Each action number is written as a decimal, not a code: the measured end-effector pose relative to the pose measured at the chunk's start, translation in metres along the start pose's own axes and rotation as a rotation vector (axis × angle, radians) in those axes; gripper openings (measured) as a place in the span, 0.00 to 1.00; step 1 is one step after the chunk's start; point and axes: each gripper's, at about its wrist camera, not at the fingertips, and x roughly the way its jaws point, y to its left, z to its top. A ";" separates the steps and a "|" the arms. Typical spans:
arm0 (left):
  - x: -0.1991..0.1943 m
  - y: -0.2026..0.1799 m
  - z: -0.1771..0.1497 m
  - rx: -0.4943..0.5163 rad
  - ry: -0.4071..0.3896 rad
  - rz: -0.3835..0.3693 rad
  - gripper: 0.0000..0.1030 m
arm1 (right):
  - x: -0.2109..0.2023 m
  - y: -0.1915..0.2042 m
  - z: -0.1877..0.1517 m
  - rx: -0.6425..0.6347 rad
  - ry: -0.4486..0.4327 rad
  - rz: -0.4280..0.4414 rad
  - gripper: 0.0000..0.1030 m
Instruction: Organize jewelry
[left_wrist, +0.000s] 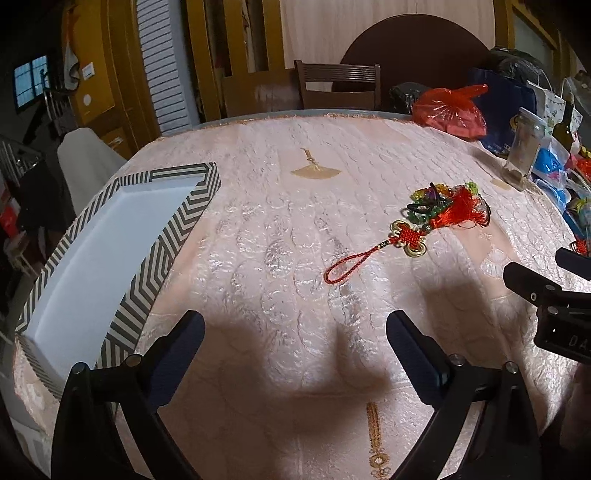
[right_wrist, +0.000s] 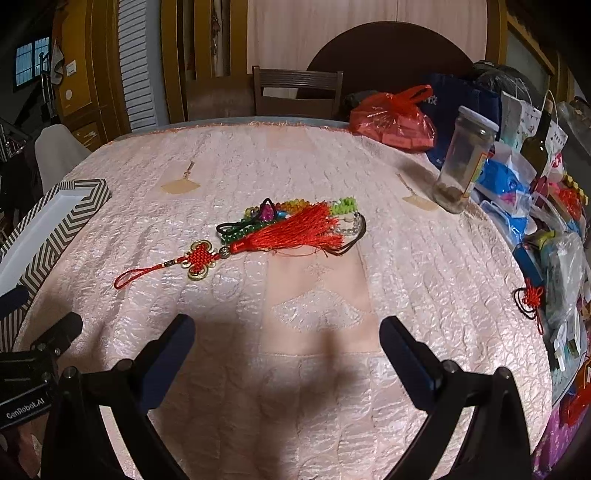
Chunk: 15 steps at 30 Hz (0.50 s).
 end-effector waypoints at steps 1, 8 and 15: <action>0.000 0.000 0.000 -0.001 0.004 -0.001 0.96 | 0.000 0.000 -0.001 0.000 0.001 0.000 0.99; 0.001 0.000 -0.001 -0.008 0.020 -0.014 0.96 | 0.002 0.000 -0.001 -0.002 0.012 0.005 0.99; 0.000 0.001 -0.001 -0.009 0.019 -0.002 0.96 | 0.001 0.001 0.000 0.010 0.016 0.070 0.99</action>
